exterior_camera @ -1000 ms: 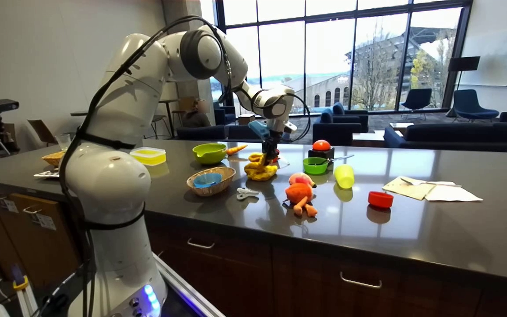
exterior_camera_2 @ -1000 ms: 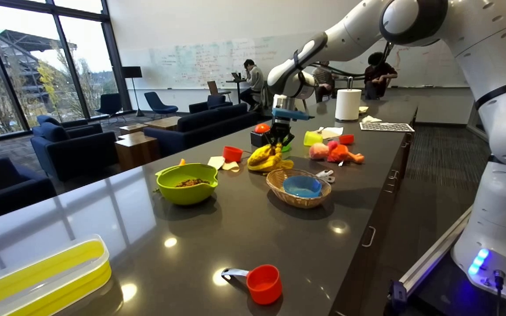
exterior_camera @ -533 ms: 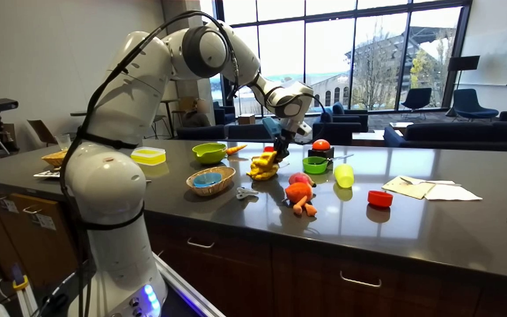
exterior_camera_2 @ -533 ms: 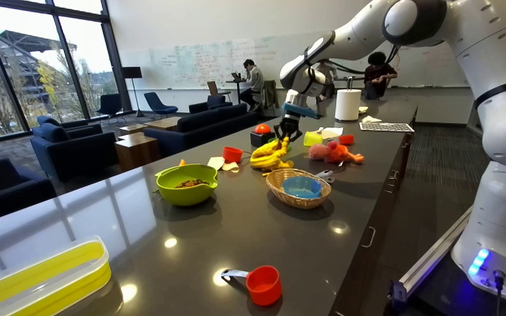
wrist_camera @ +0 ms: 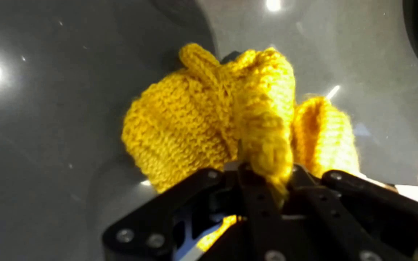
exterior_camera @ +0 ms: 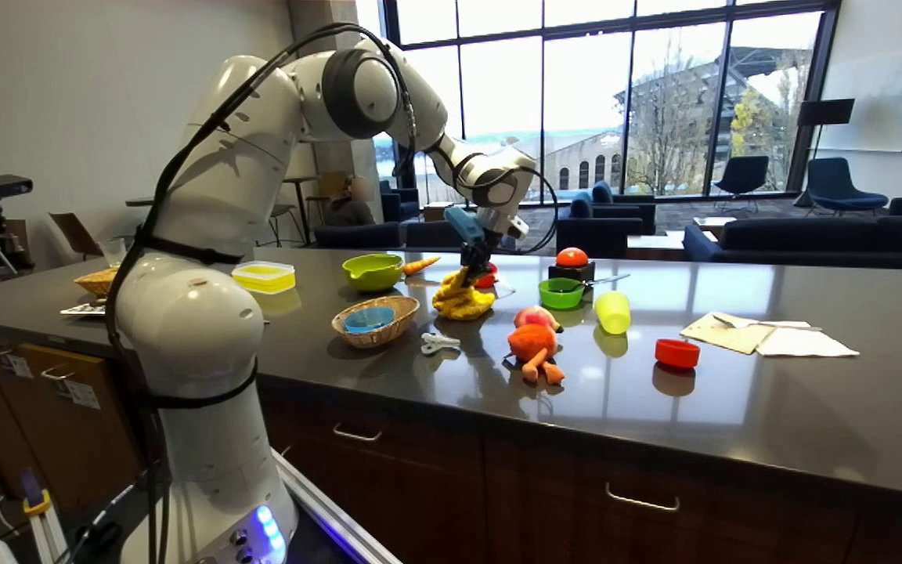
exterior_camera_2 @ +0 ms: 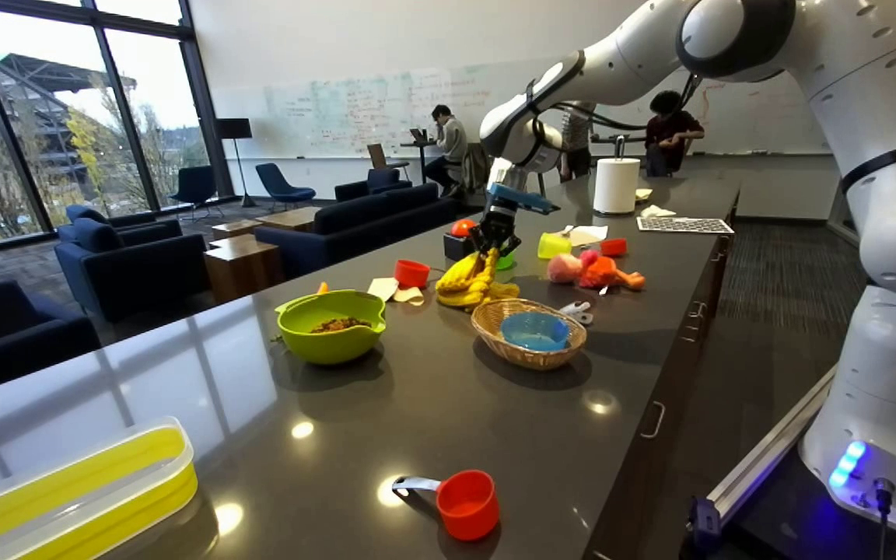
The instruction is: Move the towel to the right, use it to wipe the kitchen countertop and then move it back to the left
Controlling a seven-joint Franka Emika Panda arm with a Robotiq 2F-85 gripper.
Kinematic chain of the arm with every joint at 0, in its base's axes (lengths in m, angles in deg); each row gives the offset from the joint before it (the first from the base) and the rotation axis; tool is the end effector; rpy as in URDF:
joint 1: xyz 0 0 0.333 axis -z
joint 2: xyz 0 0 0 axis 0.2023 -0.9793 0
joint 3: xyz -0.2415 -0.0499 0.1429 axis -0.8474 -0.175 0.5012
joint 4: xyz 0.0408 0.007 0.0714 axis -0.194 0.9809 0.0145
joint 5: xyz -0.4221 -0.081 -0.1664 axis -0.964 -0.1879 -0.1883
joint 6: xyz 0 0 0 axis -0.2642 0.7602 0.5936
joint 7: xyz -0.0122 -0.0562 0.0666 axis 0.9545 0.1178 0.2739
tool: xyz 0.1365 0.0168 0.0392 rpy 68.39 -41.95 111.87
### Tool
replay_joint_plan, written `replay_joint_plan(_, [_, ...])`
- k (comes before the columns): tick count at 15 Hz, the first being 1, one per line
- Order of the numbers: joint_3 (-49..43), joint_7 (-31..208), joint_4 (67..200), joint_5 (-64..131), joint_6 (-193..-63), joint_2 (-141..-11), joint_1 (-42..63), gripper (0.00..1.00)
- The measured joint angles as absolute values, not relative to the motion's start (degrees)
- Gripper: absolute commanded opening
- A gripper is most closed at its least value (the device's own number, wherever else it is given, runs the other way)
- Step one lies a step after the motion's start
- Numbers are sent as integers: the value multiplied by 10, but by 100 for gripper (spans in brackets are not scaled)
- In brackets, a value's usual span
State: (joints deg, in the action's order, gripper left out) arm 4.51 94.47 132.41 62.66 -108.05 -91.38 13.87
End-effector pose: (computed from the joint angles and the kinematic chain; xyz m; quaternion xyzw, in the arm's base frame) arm 0.7151 0.0559 0.2115 -0.9554 0.1883 0.0943 0.2072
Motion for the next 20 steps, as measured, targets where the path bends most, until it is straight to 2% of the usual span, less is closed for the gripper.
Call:
replay_joint_plan(7, [45,946,1325,595,-1081,-921,107,2])
replay_joint_plan(8, [45,946,1324,590,-1082,-921,107,33])
replay_joint_plan(9, [44,946,1324,587,-1082,-921,107,34])
replay_joint_plan(11, [44,946,1324,585,-1082,-921,108,44])
replay_joint_plan(19, [41,951,1322,573,-1094,-924,106,99])
replay_joint_plan(20, [37,960,1320,560,-1110,-927,103,100])
